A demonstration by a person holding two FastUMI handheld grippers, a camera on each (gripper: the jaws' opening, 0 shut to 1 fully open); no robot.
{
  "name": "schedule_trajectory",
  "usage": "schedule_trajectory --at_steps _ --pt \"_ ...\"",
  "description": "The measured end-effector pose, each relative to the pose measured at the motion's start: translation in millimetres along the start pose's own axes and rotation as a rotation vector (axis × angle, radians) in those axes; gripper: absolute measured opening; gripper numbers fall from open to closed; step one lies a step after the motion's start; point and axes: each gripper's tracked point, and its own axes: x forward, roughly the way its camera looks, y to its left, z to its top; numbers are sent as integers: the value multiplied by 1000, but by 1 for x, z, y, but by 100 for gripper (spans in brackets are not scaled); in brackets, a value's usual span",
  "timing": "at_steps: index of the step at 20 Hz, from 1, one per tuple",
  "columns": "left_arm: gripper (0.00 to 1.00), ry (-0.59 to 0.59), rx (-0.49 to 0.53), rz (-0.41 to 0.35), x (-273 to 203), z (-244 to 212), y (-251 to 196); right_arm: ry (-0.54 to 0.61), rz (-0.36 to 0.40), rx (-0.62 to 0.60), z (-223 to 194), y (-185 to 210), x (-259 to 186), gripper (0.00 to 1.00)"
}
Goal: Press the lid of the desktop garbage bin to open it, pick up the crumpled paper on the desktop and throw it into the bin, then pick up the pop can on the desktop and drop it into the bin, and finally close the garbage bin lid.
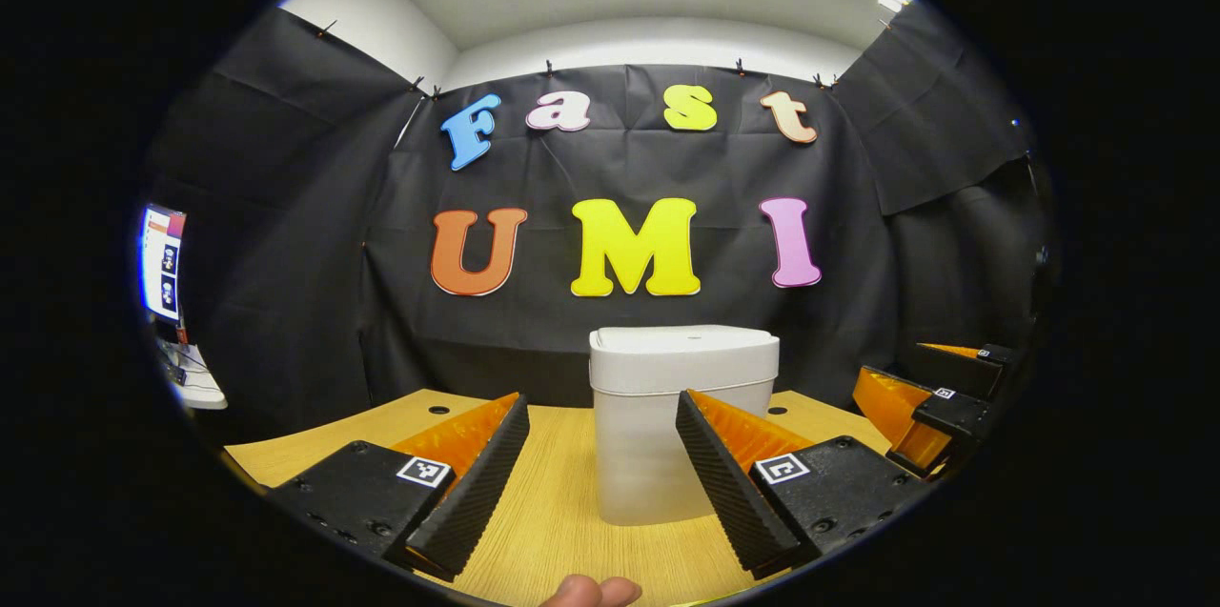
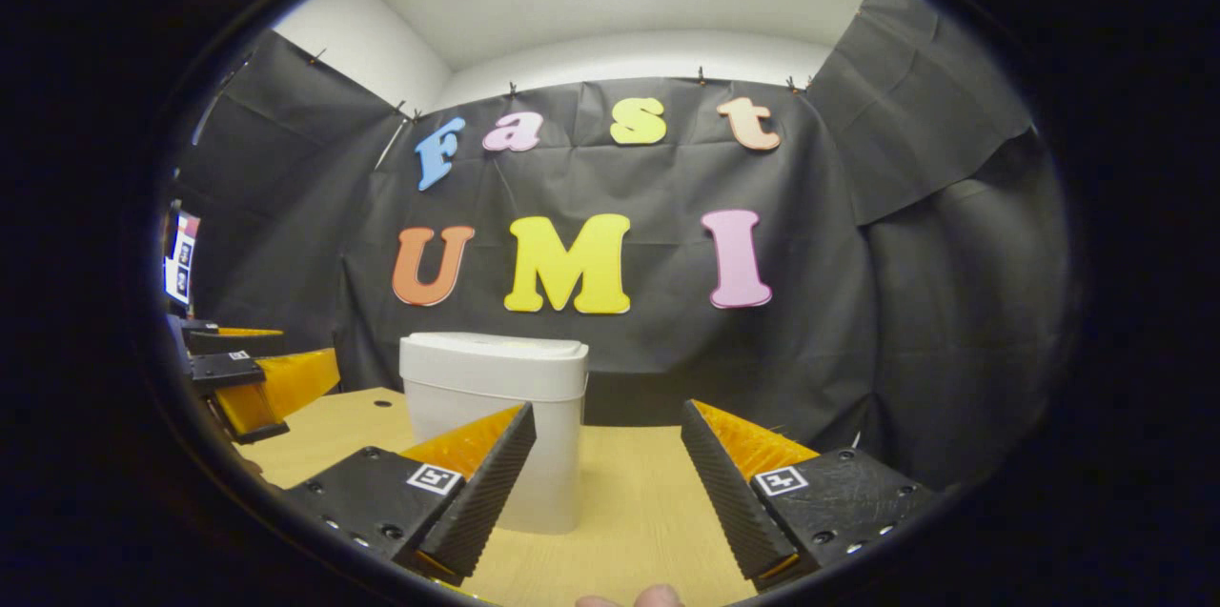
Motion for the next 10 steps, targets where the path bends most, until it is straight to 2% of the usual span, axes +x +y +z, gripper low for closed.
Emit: schedule_trajectory --at_steps 1,3,8,9,10 --pt "100 1 0 1 0 0 1 -2 -1 -1 0 -1 0 98" --pt "100 3 -5 0 1 1 -2 -5 0 3 1 1 1 95" --pt "100 5 -3 5 0 -1 1 -1 10 -4 -1 5 2 98" --pt "100 7 -5 6 0 -2 2 0 13 -3 -2 6 3 95" --pt "100 10 -5 7 0 -2 2 1 15 -4 -1 7 3 98"
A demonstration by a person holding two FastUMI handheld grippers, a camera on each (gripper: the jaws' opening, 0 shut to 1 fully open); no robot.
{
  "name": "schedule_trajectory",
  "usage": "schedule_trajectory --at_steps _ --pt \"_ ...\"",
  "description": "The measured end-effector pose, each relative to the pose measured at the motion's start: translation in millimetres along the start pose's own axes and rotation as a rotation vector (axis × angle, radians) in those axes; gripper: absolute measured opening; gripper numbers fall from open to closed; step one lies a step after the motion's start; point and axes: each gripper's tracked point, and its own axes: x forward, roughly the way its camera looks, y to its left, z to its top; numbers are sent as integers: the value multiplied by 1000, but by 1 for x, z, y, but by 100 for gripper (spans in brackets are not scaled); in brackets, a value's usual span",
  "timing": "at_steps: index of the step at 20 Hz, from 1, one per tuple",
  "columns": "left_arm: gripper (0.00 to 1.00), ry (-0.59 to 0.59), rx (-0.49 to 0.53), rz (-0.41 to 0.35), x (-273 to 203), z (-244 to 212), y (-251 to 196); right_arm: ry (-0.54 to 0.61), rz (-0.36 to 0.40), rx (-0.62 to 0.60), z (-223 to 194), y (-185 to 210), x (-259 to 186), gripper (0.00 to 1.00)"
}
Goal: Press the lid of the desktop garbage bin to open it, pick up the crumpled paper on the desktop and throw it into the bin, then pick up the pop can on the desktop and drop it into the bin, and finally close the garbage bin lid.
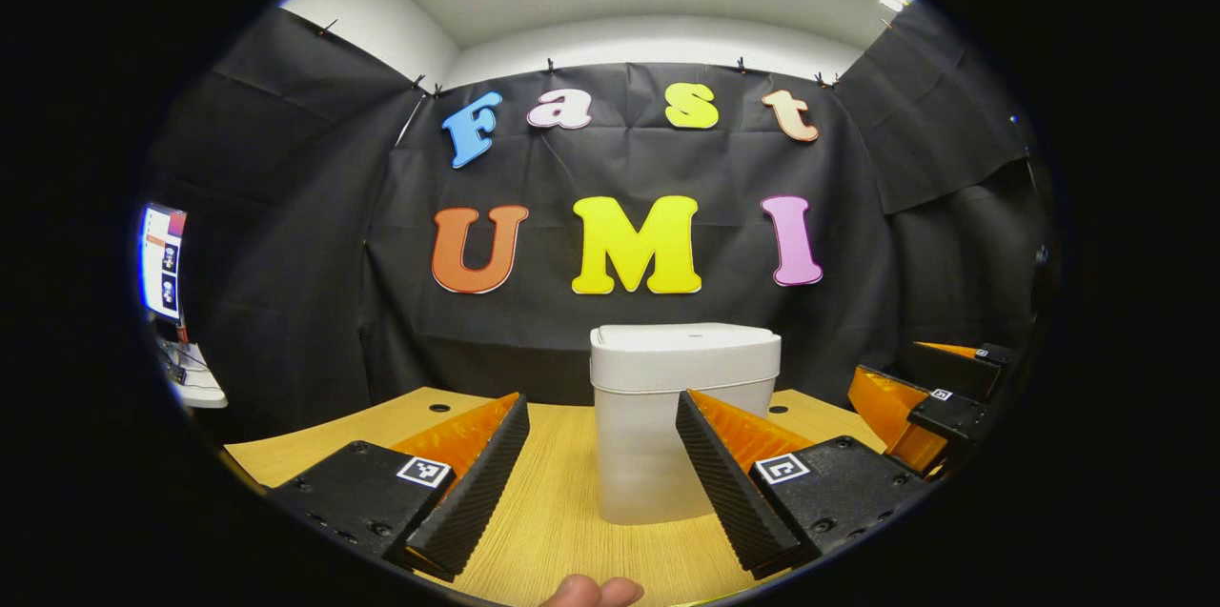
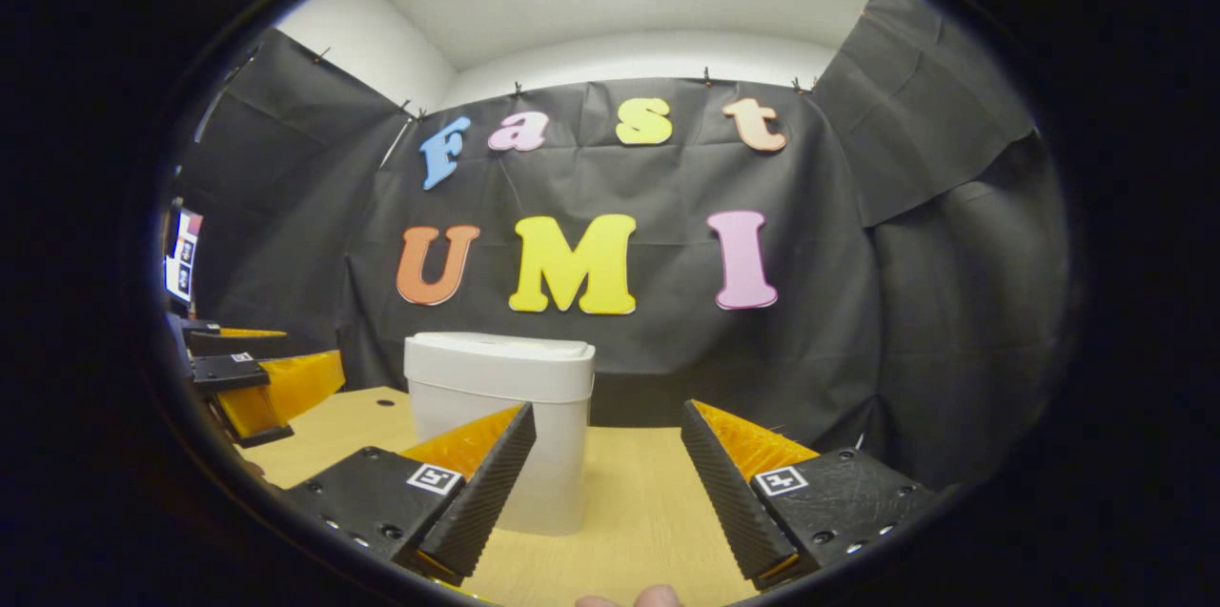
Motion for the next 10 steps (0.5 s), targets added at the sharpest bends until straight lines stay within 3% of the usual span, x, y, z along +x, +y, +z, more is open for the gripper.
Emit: schedule_trajectory --at_steps 10 --pt "100 9 2 -11 4 -2 -3 7 6 -1 -2 3 3 95"
